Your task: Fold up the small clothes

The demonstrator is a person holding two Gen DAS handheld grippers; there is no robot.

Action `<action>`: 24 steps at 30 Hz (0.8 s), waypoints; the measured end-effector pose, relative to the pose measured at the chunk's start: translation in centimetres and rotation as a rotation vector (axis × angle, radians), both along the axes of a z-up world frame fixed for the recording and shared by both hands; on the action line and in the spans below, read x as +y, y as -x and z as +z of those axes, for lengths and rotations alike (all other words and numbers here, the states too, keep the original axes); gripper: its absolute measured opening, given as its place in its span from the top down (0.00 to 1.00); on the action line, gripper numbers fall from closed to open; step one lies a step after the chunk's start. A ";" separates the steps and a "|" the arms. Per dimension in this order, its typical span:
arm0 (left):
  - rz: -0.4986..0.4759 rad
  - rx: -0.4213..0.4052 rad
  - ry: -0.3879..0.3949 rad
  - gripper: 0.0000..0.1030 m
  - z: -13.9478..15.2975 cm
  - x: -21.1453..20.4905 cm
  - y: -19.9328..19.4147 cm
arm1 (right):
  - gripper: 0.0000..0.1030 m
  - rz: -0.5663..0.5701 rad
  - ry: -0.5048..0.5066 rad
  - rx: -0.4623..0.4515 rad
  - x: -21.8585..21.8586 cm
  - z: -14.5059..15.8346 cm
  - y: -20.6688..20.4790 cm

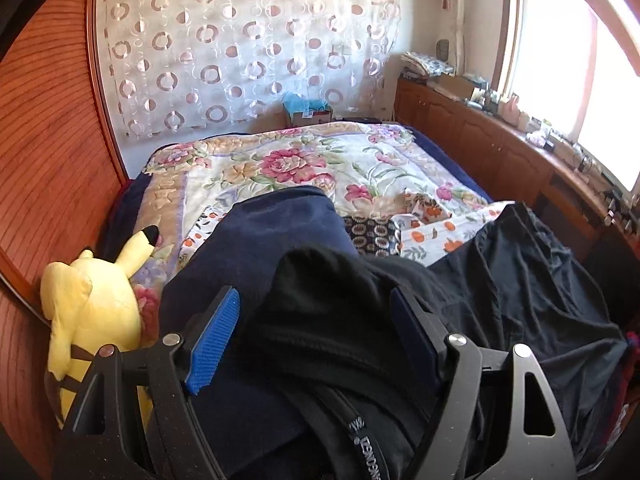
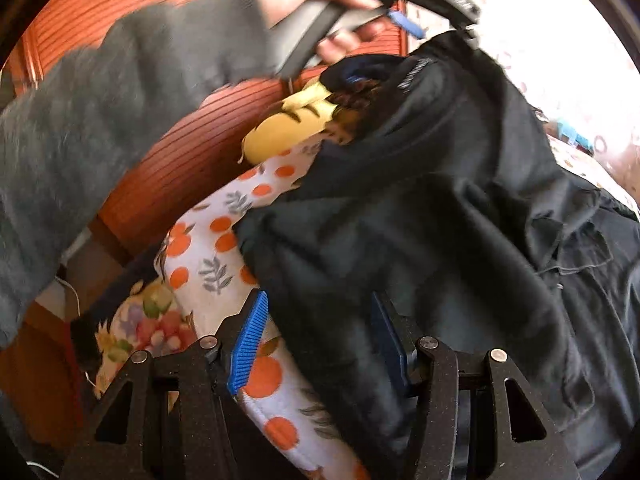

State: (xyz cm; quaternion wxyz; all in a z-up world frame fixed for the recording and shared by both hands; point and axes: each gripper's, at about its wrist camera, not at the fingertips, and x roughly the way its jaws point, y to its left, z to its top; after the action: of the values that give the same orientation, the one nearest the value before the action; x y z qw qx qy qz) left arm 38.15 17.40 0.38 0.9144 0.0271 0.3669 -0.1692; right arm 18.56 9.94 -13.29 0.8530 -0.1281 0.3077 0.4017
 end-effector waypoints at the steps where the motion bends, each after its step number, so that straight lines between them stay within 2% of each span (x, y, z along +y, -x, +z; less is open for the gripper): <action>1: -0.002 0.003 0.010 0.24 0.0 0.1 -0.2 | 0.46 -0.001 0.013 -0.007 0.8 -0.5 -0.1; 5: -0.022 0.012 0.008 0.24 0.0 -0.1 -0.9 | 0.46 -0.013 0.047 -0.025 1.8 -1.2 -0.3; 12: -0.029 0.021 -0.075 0.24 -0.9 -1.1 -1.0 | 0.49 -0.037 0.092 -0.074 2.8 -1.7 -0.5; 14: -0.026 0.025 -0.076 0.24 -1.1 -1.0 -1.2 | 0.63 -0.025 0.089 -0.073 2.5 -1.5 -0.4; 15: -0.026 0.027 -0.073 0.27 -1.1 -1.0 -1.2 | 0.78 -0.014 0.091 -0.073 2.5 -1.5 -0.4; 16: -0.031 0.023 -0.066 0.33 -1.0 -0.8 -1.3 | 0.89 -0.018 0.094 -0.079 2.3 -1.5 -0.3; 17: -0.035 0.020 -0.065 0.47 -1.0 -0.9 -1.2 | 0.90 -0.018 0.091 -0.077 2.1 -1.5 -0.4; 19: -0.031 0.009 -0.081 0.60 -0.7 -1.1 -1.1 | 0.94 -0.013 0.069 -0.060 1.6 -1.4 -0.6; 21: -0.037 0.005 -0.090 0.87 -0.5 -1.4 -0.9 | 0.94 -0.015 0.034 -0.050 0.9 -1.2 -0.6; 22: -0.036 -0.002 -0.102 0.93 -0.3 -1.7 -0.8 | 0.94 -0.017 0.019 -0.056 0.5 -0.9 -0.5; 24: -0.037 -0.018 -0.109 0.96 0.4 -2.0 -0.4 | 0.94 -0.021 -0.014 -0.071 -0.3 -0.3 -0.2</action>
State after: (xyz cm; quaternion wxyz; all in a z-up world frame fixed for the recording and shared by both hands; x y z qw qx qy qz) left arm 38.52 15.40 0.74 0.9114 0.0852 0.3670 -0.1654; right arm 18.79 9.63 -13.55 0.8684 -0.1331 0.2756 0.3902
